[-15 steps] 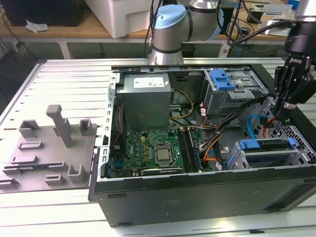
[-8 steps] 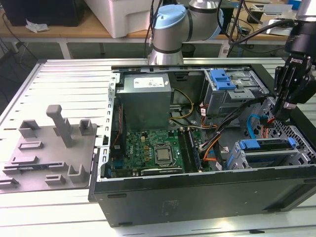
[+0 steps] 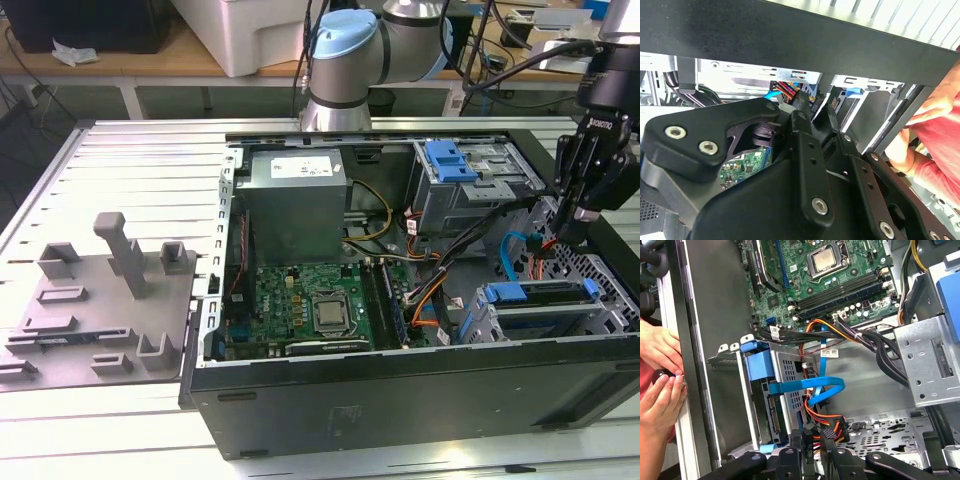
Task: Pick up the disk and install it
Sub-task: 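Insert the first disk wire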
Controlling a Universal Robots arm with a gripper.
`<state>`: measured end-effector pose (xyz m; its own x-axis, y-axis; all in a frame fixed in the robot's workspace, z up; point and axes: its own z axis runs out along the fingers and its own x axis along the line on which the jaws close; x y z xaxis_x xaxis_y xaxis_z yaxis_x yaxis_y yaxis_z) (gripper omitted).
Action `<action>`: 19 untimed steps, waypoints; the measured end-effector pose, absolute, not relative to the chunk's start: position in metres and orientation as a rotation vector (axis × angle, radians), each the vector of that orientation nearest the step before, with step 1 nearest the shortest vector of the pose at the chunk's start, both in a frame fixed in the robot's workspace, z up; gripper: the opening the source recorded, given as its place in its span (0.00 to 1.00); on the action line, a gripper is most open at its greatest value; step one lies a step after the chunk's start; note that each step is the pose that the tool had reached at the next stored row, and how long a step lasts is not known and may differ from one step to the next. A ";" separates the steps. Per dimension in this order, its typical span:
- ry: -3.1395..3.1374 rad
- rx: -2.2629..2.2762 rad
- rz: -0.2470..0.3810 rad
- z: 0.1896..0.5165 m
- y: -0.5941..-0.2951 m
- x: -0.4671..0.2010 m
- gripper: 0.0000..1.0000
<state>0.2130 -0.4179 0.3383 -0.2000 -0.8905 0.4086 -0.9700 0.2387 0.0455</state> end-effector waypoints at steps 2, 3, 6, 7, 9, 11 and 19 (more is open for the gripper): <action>-2.168 1.717 0.315 0.338 -0.418 0.213 0.29; -2.168 1.717 0.315 0.338 -0.418 0.213 0.29; -2.167 1.717 0.316 0.338 -0.418 0.213 0.18; -2.167 1.717 0.316 0.338 -0.418 0.213 0.18; -2.167 1.717 0.315 0.338 -0.418 0.213 0.18; -2.167 1.717 0.315 0.338 -0.418 0.213 0.18; -2.167 1.718 0.315 0.342 -0.418 0.211 0.18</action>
<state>0.2112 -0.4179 0.3416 -0.1988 -0.8908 0.4086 -0.9703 0.2375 0.0458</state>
